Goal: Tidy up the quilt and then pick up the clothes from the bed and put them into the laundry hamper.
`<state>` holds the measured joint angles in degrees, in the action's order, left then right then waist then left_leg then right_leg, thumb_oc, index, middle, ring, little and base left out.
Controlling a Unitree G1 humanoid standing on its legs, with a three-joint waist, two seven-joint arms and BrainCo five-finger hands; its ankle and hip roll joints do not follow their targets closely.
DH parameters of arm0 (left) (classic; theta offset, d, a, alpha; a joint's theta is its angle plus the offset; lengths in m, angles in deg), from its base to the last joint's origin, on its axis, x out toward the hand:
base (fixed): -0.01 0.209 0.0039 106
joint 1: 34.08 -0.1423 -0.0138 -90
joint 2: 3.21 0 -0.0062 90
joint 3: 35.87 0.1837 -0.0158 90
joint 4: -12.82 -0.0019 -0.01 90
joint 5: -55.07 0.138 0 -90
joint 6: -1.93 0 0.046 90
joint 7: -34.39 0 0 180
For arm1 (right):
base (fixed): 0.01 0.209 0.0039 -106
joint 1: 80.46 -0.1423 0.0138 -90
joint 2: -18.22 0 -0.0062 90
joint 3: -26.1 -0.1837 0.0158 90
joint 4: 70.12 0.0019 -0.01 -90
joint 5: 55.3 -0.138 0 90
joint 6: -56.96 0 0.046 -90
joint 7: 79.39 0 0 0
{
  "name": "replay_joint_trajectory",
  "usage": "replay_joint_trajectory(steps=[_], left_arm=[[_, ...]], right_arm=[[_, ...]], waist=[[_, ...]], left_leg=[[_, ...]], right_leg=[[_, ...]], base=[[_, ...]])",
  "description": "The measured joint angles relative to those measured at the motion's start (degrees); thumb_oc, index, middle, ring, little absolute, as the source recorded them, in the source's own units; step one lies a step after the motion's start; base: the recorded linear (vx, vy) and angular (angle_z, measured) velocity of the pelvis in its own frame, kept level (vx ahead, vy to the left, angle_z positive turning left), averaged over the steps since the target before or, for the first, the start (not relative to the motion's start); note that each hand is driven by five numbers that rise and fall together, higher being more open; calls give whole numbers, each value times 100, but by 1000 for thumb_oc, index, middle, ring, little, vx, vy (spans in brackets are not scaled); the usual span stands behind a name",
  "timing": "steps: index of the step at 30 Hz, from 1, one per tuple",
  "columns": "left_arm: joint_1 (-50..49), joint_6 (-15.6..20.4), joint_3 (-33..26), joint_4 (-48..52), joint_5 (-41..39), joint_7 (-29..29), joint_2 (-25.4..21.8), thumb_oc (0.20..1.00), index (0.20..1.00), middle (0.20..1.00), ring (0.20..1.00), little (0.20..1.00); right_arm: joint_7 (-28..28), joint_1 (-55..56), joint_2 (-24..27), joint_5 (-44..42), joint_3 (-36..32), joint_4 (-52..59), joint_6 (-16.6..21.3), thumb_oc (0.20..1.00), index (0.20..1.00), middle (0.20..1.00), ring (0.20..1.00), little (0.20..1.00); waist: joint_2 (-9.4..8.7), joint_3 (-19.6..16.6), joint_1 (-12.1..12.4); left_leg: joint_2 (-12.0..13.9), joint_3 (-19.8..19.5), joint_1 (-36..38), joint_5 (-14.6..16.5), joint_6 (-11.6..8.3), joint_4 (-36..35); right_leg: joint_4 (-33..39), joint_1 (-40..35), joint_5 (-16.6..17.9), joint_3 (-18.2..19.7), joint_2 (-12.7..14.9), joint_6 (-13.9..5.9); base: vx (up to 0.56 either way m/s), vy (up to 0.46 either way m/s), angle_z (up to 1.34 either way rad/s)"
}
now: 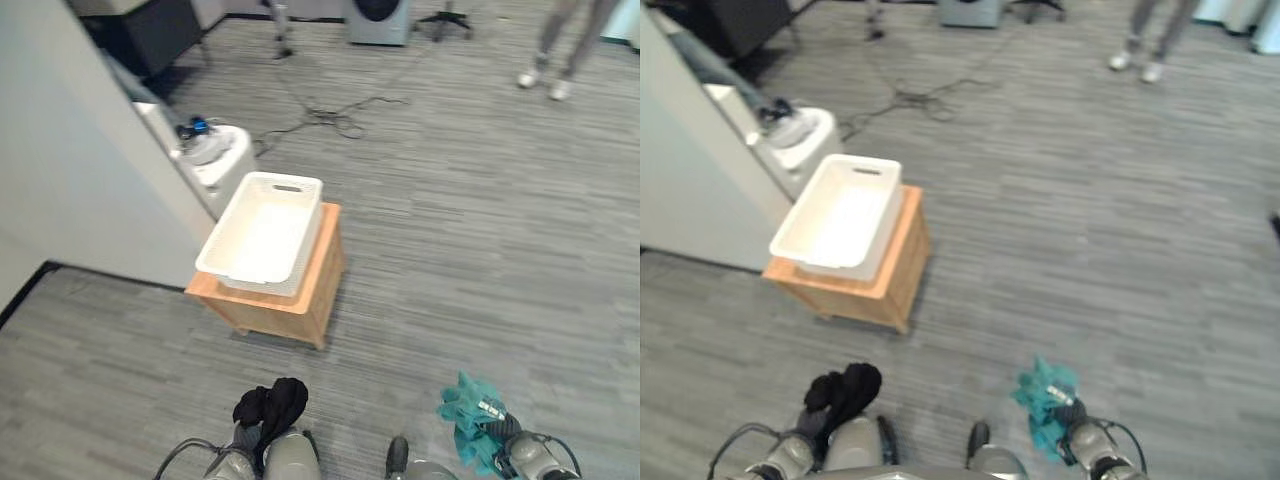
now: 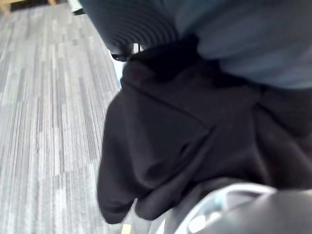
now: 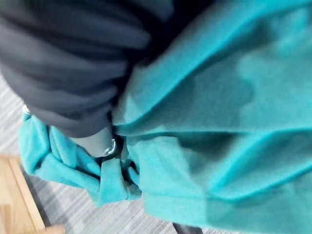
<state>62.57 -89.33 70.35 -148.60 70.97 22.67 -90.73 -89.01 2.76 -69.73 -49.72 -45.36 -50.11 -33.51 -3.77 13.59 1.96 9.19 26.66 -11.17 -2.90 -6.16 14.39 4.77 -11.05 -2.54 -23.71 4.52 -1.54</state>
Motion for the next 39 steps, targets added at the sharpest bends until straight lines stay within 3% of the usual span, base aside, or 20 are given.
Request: replay_joint_trajectory(steps=[4,6,7,9,11,12,13,16,17,19,21,24,26,29,31,33,35,36,37,39], left_arm=[[-278,-54,-124,-6,-10,49,68,200,200,200,200,200],[-601,-121,-299,-458,7,104,137,200,200,200,200,200],[-643,-133,-281,-696,39,143,158,200,200,200,200,200],[-737,-215,-243,-805,73,215,-12,200,200,200,200,200],[-833,-283,-217,-718,74,246,-452,200,200,200,200,200],[-745,-293,-212,-718,73,241,-625,200,200,200,200,200],[-678,-292,-204,-638,67,230,-733,200,200,200,200,200],[-546,-259,-213,-486,32,155,-798,200,200,200,200,200],[-399,-225,-209,-368,-9,58,-769,200,200,200,200,200],[-168,-176,-210,-275,-13,-17,-685,200,200,200,200,200],[-25,-113,-201,-202,-25,-142,-552,200,200,200,200,200],[-23,-38,-223,-144,-2,-219,-477,200,200,200,200,200],[-235,-29,-183,-131,7,-229,-530,200,200,200,200,200],[-578,-37,-374,-184,10,-213,-432,200,200,200,200,200],[-779,-49,-497,-151,7,-197,-377,200,200,200,200,200],[-855,-37,-543,-154,8,-211,-206,200,200,200,200,200],[-845,-49,-558,-145,14,-190,-160,200,200,200,200,200],[-901,-62,-532,-148,43,-178,-164,200,200,200,200,200],[-917,-61,-538,-141,68,-130,-159,200,200,200,200,200],[-912,-95,-479,-92,142,1,-121,200,200,200,200,200]], right_arm=[[-6,-45,-3,-4,-25,-135,35,200,200,200,200,200],[8,111,33,8,-3,-255,32,200,200,200,200,200],[-1,209,77,17,28,-231,25,200,200,200,200,200],[19,472,83,58,43,115,57,200,200,200,200,200],[36,483,-31,59,29,459,85,200,200,200,200,200],[28,442,-46,59,21,588,128,200,200,200,200,200],[24,370,-41,59,-50,622,133,200,200,200,200,200],[-10,329,47,59,-75,626,176,200,200,200,200,200],[-14,340,126,61,-78,632,198,200,200,200,200,200],[-15,478,380,63,-185,1254,143,200,200,200,200,200],[-82,712,642,67,-620,2097,127,200,200,200,200,200],[-269,998,847,186,-848,2730,174,200,200,200,200,200],[-316,1118,971,352,-1072,3017,69,200,200,200,200,200],[-447,929,1340,475,-1407,3611,36,200,200,200,200,200],[-487,948,1551,587,-1663,3770,32,200,200,200,200,200],[-642,1076,1865,826,-1887,3853,-20,200,200,200,200,200],[-672,1182,2080,1044,-2036,3927,-130,200,200,200,200,200],[-669,1324,2248,1182,-2074,4253,-184,200,200,200,200,200],[-652,1484,2442,1267,-2173,4587,-173,200,200,200,200,200],[-663,1564,2660,1480,-2743,5031,-174,200,200,200,200,200]], waist=[[8,-168,203],[32,-448,258],[174,-513,275],[167,-595,110],[-154,-557,-14],[-198,-526,-114],[-199,-522,-60],[-113,-458,-24],[-75,-467,25],[20,-422,-65],[101,-357,-216],[16,-373,-491],[-272,-463,-457],[-55,-355,-520],[-16,-281,-445],[61,-180,-540],[-32,-44,-701],[-39,-32,-719],[-43,7,-791],[36,62,-941]], left_leg=[[-225,594,-1,-373,388,-1236],[-559,410,303,-169,807,-1264],[-608,244,415,-227,1187,-1327],[-749,-244,823,-143,1247,-1646],[-1065,-568,993,-197,1242,-1791],[-1091,-726,1044,-193,1242,-1855],[-1132,-847,1157,-147,1205,-1897],[-1185,-1159,1333,4,1088,-1893],[-1274,-1448,1402,122,968,-1887],[-1325,-2009,1406,143,942,-1904],[-1337,-2427,1406,159,896,-1902],[-1354,-3243,1480,86,816,-1897],[-1321,-3355,1559,135,662,-1898],[-801,-3137,1431,71,365,-1828],[-472,-2718,1392,-28,281,-1719],[-387,-2623,1092,-254,21,-1550],[-249,-1778,1037,-235,96,-1562],[45,-719,1029,22,157,-1258],[122,-516,1032,163,134,-743],[-180,-991,1037,378,-173,265]], right_leg=[[-3,-348,-288,-473,-272,-132],[-342,-620,-547,-537,-277,-507],[-1077,-484,-779,-447,-175,-645],[-4171,717,-869,176,446,-725],[-5405,1794,-867,1298,570,-755],[-5329,2217,-867,1746,341,-753],[-5159,2476,-867,1768,306,-753],[-4113,2495,-890,1559,455,-694],[-2881,2319,-827,1388,619,-704],[-1144,1987,-587,2310,521,-792],[-129,1761,170,3071,601,-834],[6,1385,889,3558,727,-887],[-6,1131,814,3782,726,-866],[-6,1102,786,3523,220,-745],[-10,1054,789,3377,-33,-464],[-8,1033,803,2999,-68,-331],[-10,1061,838,2682,9,-125],[-5,1100,822,2594,51,-6],[-12,1175,788,2532,102,40],[-20,1197,843,2397,256,-32]], base=[[461,36,84],[436,146,44],[375,165,87],[218,33,112],[225,-111,111],[275,-164,102],[356,-254,108],[268,-271,85],[337,-370,110],[299,-403,120],[206,-393,114],[189,-464,156],[90,-464,68],[83,-541,33],[-80,-445,35],[-218,-247,87],[-254,-260,87],[-270,-223,46],[-303,-255,44],[-148,-86,57]])
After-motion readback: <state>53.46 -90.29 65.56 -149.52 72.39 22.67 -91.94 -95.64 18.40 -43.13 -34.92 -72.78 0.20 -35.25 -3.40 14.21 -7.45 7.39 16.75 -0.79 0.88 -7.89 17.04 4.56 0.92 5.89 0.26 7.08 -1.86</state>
